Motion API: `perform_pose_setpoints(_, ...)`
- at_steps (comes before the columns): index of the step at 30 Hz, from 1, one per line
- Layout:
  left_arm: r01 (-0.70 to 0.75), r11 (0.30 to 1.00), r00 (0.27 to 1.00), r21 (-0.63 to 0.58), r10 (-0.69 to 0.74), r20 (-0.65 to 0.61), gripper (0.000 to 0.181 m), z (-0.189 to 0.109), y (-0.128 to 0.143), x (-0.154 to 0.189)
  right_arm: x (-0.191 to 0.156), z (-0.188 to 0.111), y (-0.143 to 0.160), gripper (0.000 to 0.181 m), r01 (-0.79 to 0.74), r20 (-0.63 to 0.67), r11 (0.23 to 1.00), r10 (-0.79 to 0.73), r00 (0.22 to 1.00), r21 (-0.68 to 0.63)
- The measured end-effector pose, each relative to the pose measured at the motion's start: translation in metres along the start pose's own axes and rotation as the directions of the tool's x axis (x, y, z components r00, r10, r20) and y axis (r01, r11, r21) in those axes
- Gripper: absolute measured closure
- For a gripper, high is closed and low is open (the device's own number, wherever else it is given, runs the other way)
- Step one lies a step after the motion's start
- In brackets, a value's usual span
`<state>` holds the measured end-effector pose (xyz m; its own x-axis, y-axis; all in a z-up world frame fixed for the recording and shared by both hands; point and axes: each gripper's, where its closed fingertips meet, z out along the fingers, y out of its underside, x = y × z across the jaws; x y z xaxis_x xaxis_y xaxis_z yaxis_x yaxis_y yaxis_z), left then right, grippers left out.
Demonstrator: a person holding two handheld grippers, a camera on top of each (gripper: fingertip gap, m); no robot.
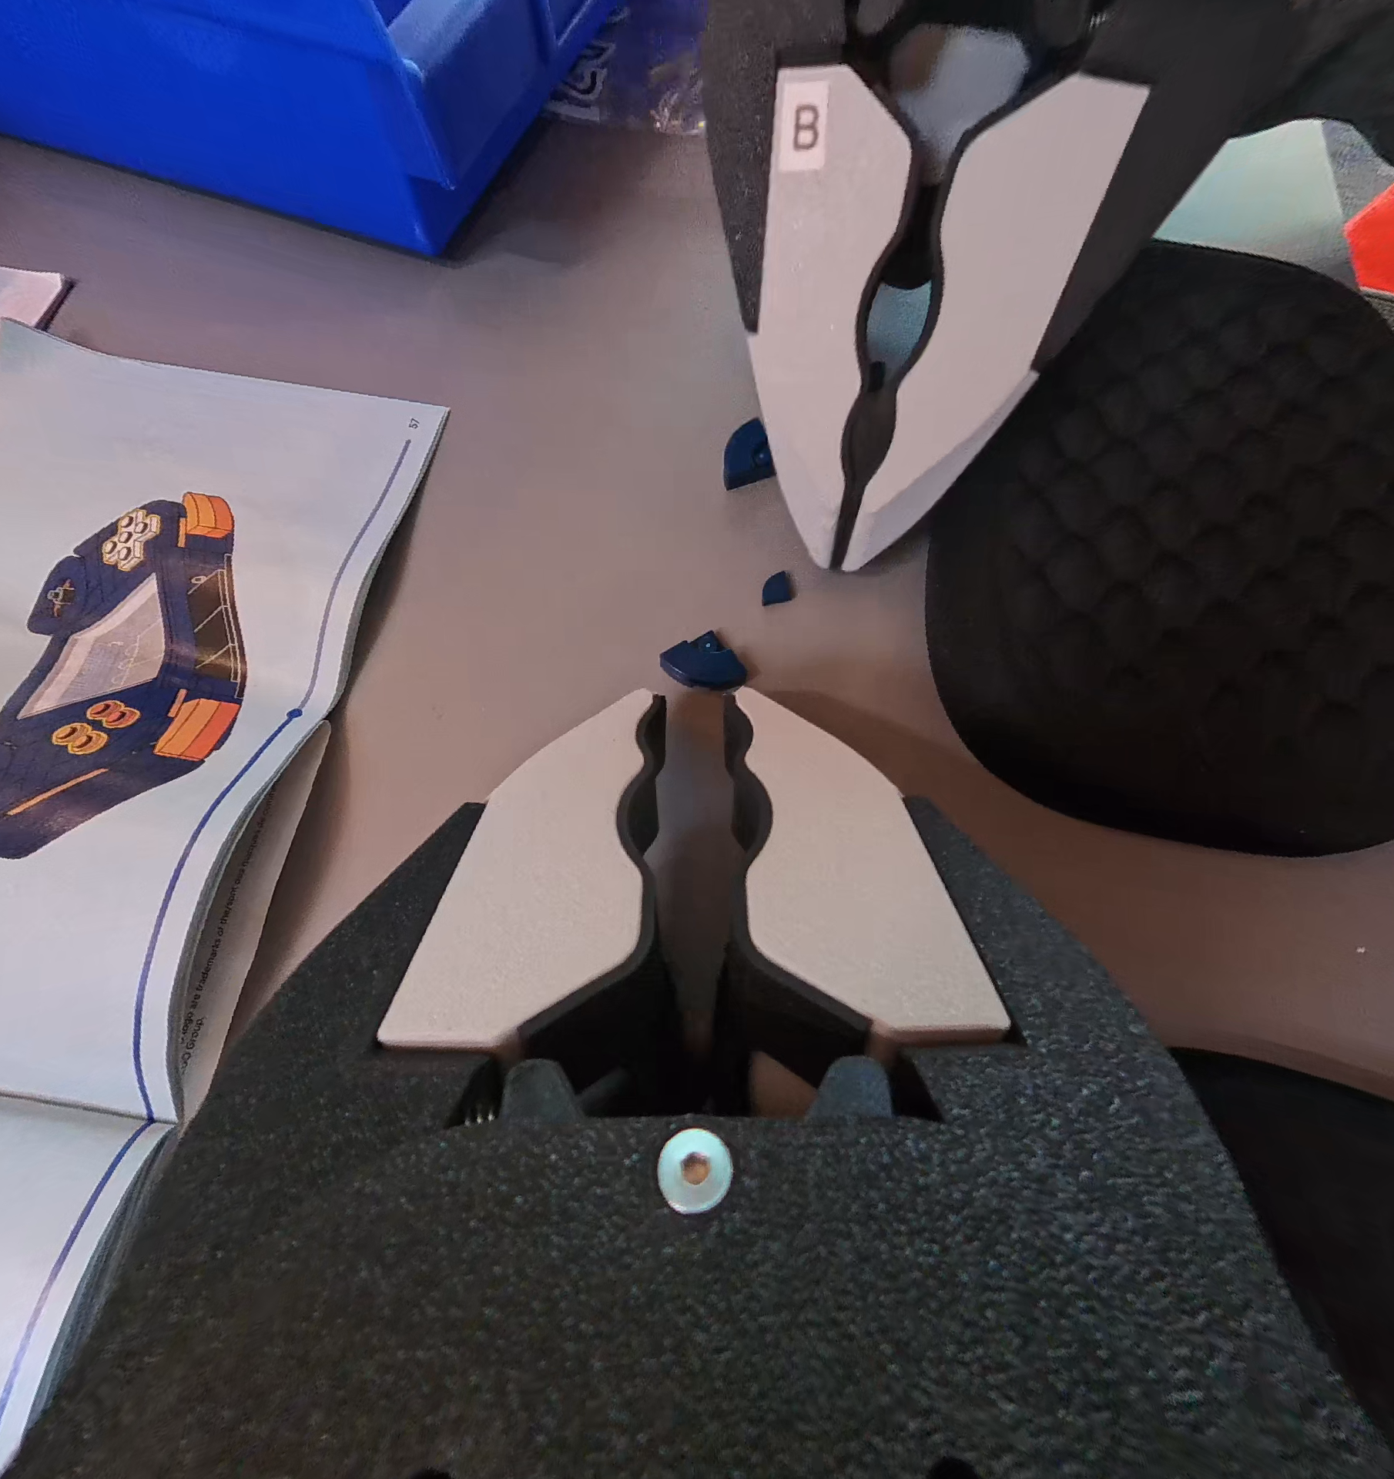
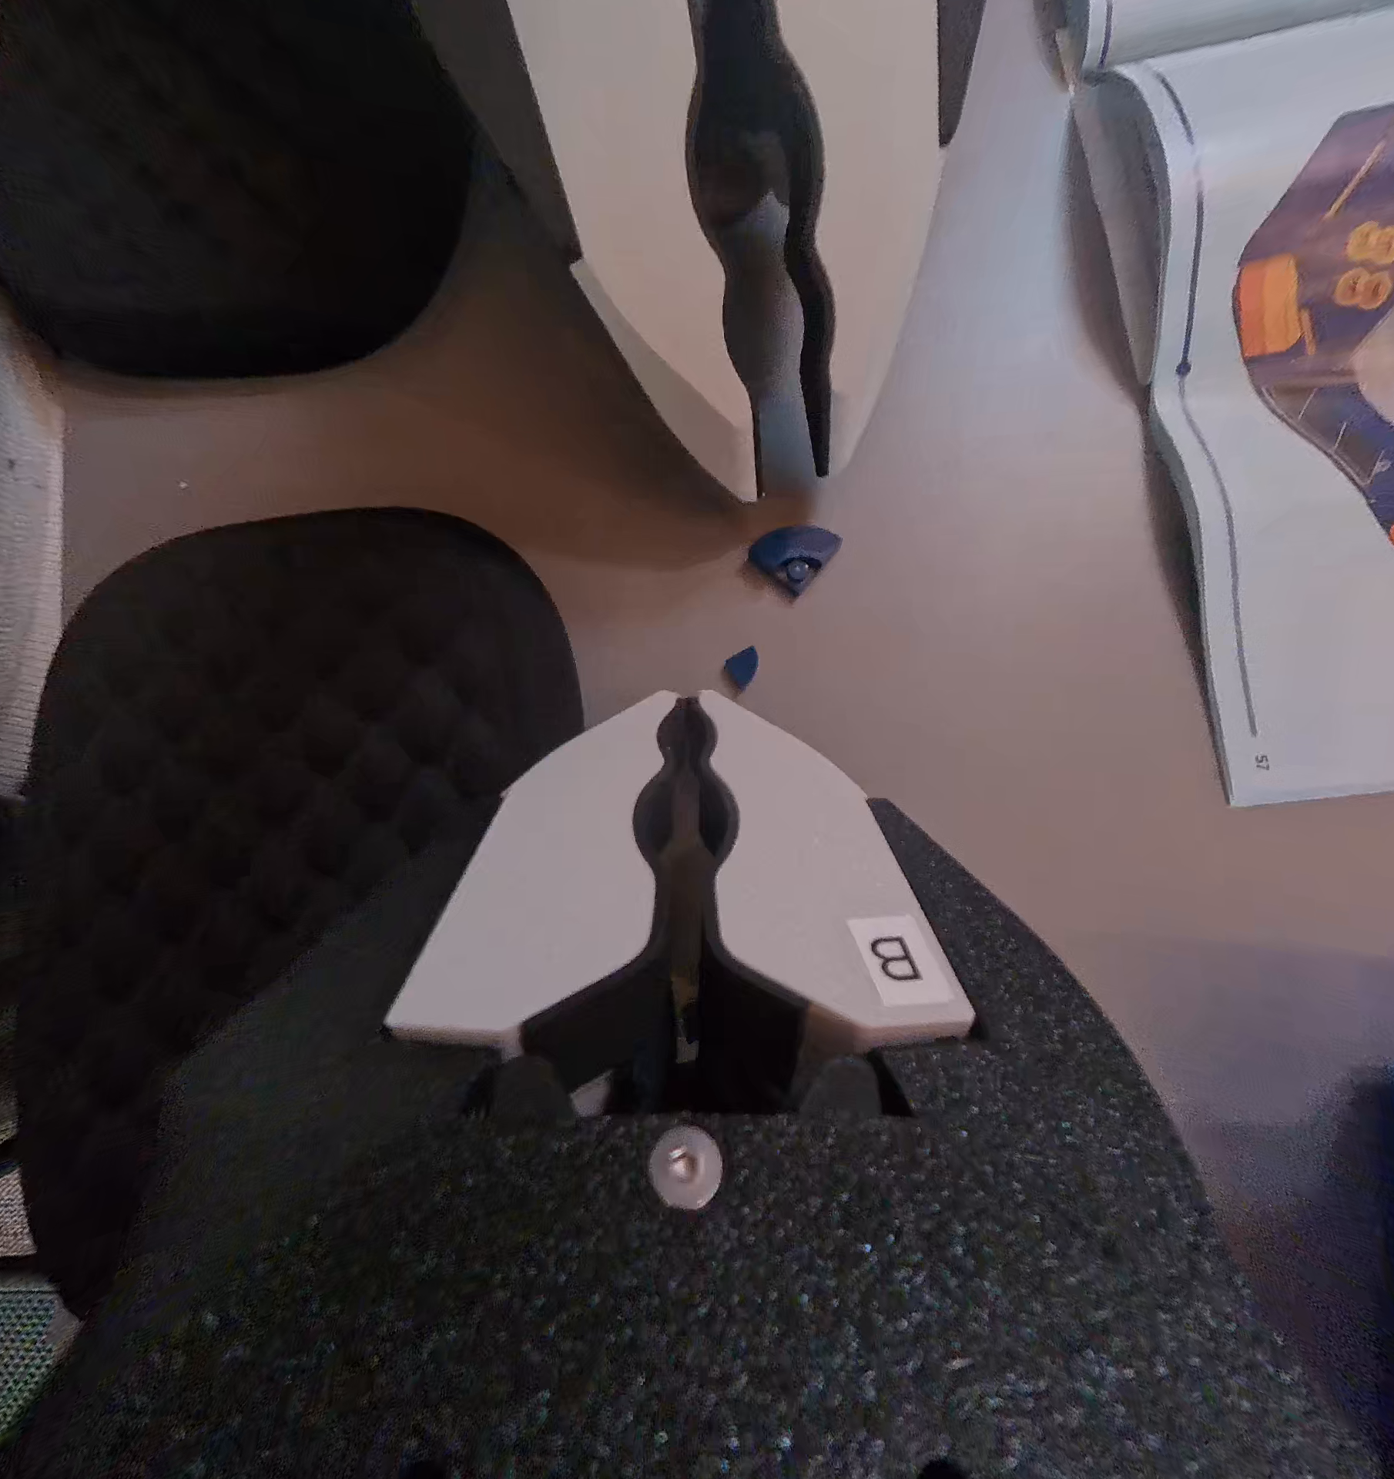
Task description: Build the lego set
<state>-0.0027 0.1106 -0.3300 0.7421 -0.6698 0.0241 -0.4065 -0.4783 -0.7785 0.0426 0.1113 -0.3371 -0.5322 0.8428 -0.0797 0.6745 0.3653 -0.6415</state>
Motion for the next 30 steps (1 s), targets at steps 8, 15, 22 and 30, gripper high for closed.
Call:
perform_pose_setpoints(8,-0.006,1.000,1.000,0.000,0.006,0.002,0.167,0.000,0.000,0.000,0.017,0.007,-0.008,0.181,0.025,-0.019,1.000,-0.025,1.000,0.016)
perform_pose_setpoints(15,-0.007,1.000,1.000,-0.003,0.007,0.001,0.166,0.000,0.001,0.001,0.017,0.004,-0.010,0.170,-0.026,-0.039,0.999,0.027,0.999,0.040)
perform_pose_setpoints(22,-0.007,1.000,1.000,-0.007,0.007,0.000,0.166,0.000,0.002,0.001,0.020,0.006,-0.011,0.166,-0.266,-0.197,0.962,0.272,0.942,0.056)
perform_pose_setpoints(30,-0.004,1.000,1.000,-0.011,0.004,0.002,0.166,0.000,0.002,0.000,0.018,0.009,-0.011,0.163,-0.319,-0.394,0.947,0.281,0.875,-0.033)
